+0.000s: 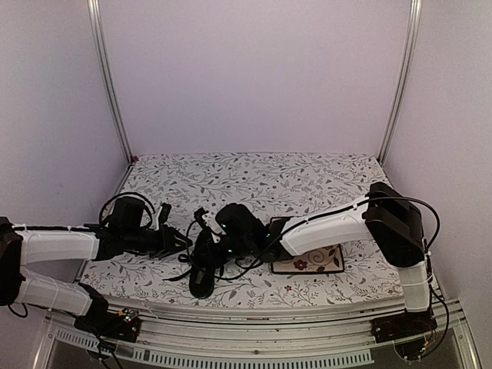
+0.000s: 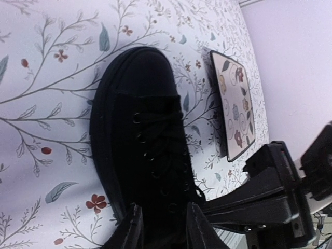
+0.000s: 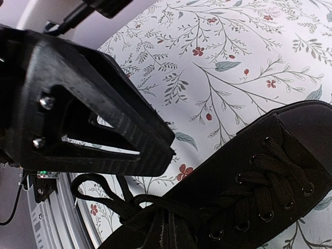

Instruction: Tie the shoes

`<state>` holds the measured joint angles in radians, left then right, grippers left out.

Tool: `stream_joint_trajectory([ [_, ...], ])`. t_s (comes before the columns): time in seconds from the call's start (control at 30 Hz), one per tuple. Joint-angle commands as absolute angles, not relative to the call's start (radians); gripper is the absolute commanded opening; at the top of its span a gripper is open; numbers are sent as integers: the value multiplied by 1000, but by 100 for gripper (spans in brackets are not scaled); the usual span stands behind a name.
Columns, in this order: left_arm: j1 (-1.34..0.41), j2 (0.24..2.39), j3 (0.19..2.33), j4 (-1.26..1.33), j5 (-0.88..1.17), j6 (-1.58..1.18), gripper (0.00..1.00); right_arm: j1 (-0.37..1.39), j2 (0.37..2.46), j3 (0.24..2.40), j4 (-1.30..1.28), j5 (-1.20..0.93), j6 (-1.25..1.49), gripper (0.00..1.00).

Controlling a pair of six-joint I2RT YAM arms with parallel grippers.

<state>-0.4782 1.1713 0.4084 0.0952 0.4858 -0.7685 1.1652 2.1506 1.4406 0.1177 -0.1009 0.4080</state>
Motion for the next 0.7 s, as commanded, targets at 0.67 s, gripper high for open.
stream_joint_trajectory([
  [0.67, -463, 1307, 387, 216, 633, -751, 28, 1173, 2149, 1431, 135, -67, 411, 2],
])
